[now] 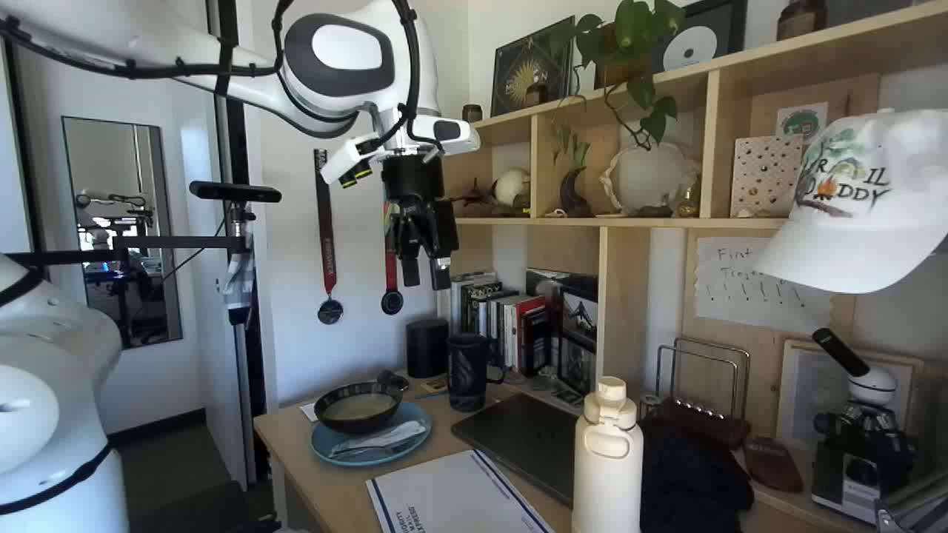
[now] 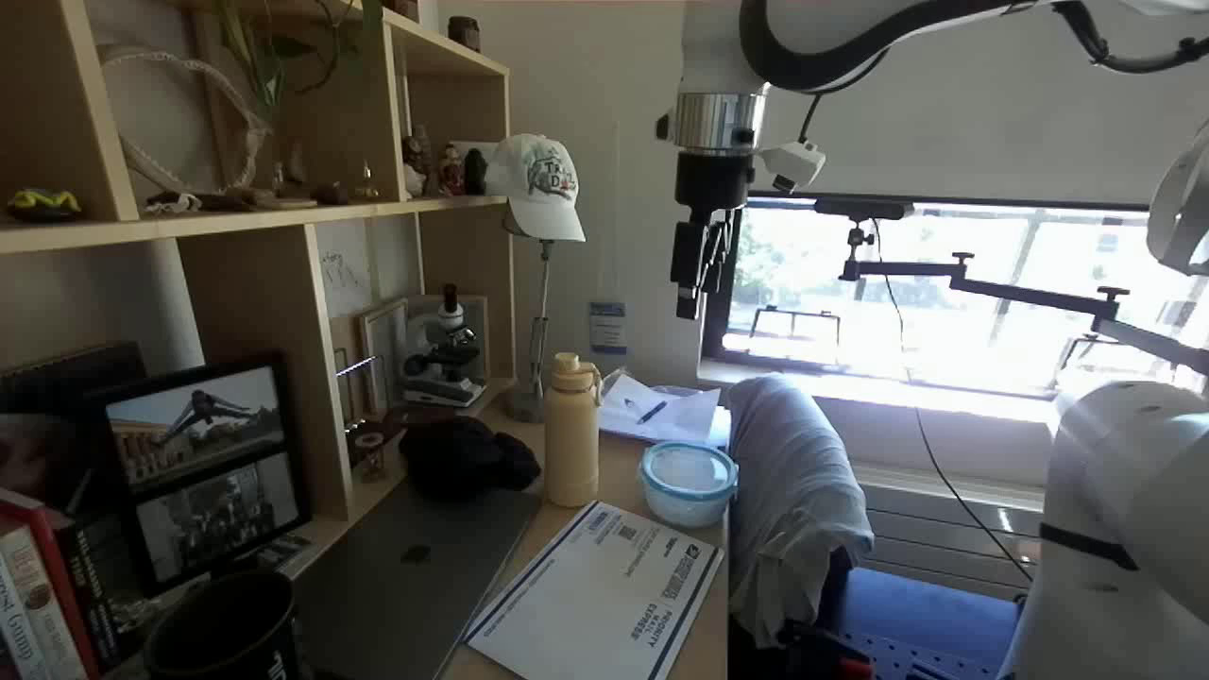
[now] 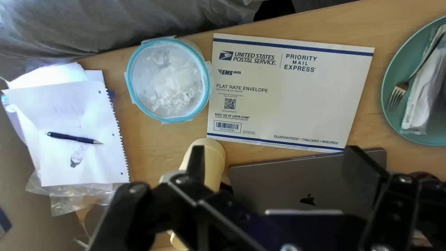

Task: Put the bowl on the paper and then open the laptop

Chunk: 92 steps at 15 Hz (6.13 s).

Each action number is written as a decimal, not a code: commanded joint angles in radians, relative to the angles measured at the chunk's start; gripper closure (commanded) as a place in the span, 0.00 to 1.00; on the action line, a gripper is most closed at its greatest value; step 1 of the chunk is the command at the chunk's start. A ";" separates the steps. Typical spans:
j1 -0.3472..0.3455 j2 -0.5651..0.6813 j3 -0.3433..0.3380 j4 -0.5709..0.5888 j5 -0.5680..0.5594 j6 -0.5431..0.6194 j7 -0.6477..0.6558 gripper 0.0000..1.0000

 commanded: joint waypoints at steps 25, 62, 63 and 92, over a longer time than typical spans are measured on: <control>0.083 0.107 0.092 0.020 0.017 0.110 0.075 0.00; 0.151 0.972 0.378 0.075 0.690 0.676 -0.128 0.25; 0.148 0.974 0.379 0.073 0.691 0.673 -0.130 0.26; 0.101 0.604 0.286 -0.115 0.745 0.521 -0.158 0.95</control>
